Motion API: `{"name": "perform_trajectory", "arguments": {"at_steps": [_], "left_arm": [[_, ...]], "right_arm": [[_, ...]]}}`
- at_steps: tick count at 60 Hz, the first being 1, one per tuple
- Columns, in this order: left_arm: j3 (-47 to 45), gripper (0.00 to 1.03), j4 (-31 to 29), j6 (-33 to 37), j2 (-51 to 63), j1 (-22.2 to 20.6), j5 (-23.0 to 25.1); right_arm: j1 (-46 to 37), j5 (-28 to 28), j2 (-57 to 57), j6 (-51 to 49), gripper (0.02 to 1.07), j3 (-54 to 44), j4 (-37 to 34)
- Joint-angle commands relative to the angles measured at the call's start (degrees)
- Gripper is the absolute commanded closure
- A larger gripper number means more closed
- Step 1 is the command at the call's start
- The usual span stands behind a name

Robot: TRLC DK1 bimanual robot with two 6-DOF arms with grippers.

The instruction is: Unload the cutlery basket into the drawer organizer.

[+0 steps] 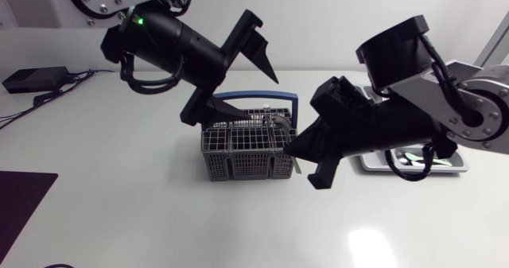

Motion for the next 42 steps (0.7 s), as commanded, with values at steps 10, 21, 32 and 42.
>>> {"name": "perform_trajectory", "arguments": {"at_steps": [10, 21, 32, 42], "left_arm": [[2.9, 0.05, -3.3, 6.2, -1.2, 2.8, -4.1], [0.9, 0.04, -7.0, 14.9, -1.6, 2.8, -9.6], [-3.0, 0.04, -7.3, 22.3, -3.9, 2.4, -15.9], [-7.0, 0.04, -7.3, 27.4, -6.7, 3.0, -19.8]], "right_arm": [[-10.0, -3.8, -3.3, -11.3, 1.01, -2.5, -8.0], [-25.4, -6.0, -2.0, -29.0, 1.01, -1.5, -16.7], [-37.0, -5.3, 1.9, -45.0, 1.01, 0.9, -21.9], [-44.7, -3.4, 8.3, -55.5, 1.01, 4.5, -23.0]]}}
